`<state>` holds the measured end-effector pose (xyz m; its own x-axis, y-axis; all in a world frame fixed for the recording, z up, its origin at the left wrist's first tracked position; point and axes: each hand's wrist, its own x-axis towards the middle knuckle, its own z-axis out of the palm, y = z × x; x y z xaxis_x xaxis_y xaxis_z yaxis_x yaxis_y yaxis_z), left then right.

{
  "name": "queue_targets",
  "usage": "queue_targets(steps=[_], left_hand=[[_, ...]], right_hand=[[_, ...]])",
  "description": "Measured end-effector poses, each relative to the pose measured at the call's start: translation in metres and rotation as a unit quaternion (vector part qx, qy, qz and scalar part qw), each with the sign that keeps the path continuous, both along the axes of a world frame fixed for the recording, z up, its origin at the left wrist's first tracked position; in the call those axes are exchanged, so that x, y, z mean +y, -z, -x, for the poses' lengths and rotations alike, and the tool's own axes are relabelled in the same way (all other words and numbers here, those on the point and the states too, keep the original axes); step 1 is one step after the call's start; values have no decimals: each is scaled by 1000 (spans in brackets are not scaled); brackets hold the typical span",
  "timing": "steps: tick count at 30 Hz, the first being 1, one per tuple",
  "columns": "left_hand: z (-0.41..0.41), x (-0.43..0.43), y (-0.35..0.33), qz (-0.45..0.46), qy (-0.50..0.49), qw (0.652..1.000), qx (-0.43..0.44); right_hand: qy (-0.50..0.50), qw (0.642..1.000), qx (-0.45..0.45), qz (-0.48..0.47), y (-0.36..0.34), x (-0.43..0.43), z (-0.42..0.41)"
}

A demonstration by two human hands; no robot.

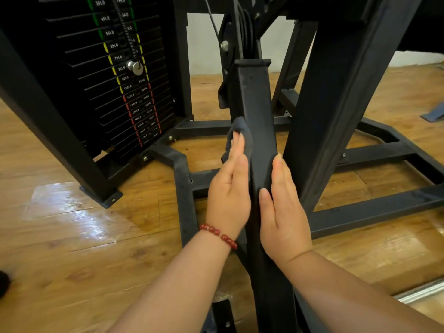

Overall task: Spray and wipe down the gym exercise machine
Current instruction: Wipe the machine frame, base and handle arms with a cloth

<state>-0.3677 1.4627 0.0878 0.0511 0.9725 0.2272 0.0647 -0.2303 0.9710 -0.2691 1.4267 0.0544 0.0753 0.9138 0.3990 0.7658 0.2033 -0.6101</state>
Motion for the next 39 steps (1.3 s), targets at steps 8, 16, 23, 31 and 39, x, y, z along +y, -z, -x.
queue_targets(steps=[8,16,23,31,39], left_hand=[[-3,42,-3,17,-56,998,33],[-3,31,-1,56,-49,997,4],[-7,-5,7,56,-42,998,-2],[-7,28,-4,89,-90,992,-24],[-6,-20,-3,108,-32,993,-35]], right_hand=[[2,1000,-9,14,-1,-1,-1],[-1,1000,-5,2,1,0,0],[-1,1000,-8,2,1,0,-1],[3,1000,-6,2,3,-1,-2],[4,1000,-1,9,1,1,-2]])
